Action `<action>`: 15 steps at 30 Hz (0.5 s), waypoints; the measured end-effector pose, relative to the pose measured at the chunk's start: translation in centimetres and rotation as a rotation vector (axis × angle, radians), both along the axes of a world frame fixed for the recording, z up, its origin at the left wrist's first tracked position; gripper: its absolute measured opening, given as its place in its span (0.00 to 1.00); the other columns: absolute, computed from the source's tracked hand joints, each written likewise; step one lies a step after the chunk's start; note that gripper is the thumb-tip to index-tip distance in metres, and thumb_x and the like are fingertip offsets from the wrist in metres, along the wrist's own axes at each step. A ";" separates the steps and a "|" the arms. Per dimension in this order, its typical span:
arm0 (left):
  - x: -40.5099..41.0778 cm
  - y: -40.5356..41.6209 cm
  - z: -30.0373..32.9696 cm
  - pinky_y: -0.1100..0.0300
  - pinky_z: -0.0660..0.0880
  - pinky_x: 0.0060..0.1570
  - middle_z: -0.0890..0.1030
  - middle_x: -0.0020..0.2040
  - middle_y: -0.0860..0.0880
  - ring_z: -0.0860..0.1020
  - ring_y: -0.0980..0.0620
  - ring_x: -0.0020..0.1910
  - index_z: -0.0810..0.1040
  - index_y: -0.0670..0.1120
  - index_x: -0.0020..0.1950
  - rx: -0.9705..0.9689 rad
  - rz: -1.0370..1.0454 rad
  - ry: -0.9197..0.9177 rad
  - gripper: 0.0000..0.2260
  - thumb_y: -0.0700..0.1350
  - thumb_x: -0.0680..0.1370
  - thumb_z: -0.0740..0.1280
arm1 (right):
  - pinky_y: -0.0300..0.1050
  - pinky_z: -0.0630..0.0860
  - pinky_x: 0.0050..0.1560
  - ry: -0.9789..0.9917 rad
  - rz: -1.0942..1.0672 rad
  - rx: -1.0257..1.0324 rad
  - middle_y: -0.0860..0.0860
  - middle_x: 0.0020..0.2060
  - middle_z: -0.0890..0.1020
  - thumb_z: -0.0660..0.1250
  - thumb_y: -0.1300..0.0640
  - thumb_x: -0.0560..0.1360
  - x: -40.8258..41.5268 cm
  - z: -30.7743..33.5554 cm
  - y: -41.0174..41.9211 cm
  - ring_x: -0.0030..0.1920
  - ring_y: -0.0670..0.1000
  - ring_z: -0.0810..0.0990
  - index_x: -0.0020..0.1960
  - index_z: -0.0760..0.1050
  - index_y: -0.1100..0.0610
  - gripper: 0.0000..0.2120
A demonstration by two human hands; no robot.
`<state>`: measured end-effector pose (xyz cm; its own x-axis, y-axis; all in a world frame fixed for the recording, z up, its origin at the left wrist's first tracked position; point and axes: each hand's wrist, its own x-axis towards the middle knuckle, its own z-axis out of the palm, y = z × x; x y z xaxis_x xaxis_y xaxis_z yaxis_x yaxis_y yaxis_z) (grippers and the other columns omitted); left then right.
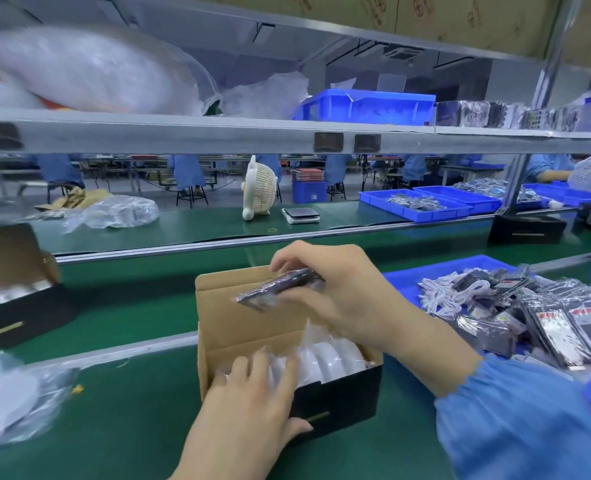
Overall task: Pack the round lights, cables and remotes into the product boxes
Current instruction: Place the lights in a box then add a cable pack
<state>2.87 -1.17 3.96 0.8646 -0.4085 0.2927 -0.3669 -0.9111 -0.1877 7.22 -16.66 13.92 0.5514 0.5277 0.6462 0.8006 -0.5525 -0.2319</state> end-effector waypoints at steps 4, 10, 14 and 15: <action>0.0 0.1 0.3 0.51 0.77 0.22 0.83 0.40 0.38 0.80 0.42 0.30 0.86 0.43 0.50 0.032 0.043 0.050 0.41 0.70 0.48 0.79 | 0.46 0.75 0.49 0.043 0.026 -0.205 0.51 0.50 0.79 0.71 0.62 0.74 2.1 -3.8 2.0 0.48 0.49 0.75 0.48 0.80 0.59 0.04; -0.4 -0.9 1.1 0.44 0.74 0.56 0.68 0.67 0.37 0.70 0.39 0.62 0.64 0.45 0.74 0.010 0.112 0.137 0.39 0.68 0.72 0.67 | 0.48 0.77 0.51 0.092 -0.082 -0.391 0.50 0.50 0.85 0.65 0.60 0.77 3.0 -6.8 2.3 0.51 0.55 0.81 0.54 0.83 0.54 0.10; -1.1 0.1 1.8 0.49 0.76 0.29 0.81 0.44 0.37 0.82 0.37 0.42 0.81 0.43 0.36 -0.023 -0.023 -0.005 0.26 0.63 0.55 0.80 | 0.37 0.75 0.51 0.248 0.071 -0.142 0.52 0.47 0.85 0.66 0.63 0.79 1.9 -4.8 -0.1 0.45 0.49 0.82 0.55 0.82 0.60 0.09; -0.9 0.4 2.0 0.49 0.77 0.29 0.82 0.44 0.38 0.82 0.37 0.42 0.81 0.43 0.35 -0.032 -0.039 -0.057 0.22 0.63 0.61 0.76 | 0.37 0.77 0.49 0.203 0.050 0.022 0.52 0.45 0.86 0.68 0.63 0.77 1.9 -4.2 -1.9 0.43 0.48 0.83 0.53 0.83 0.61 0.07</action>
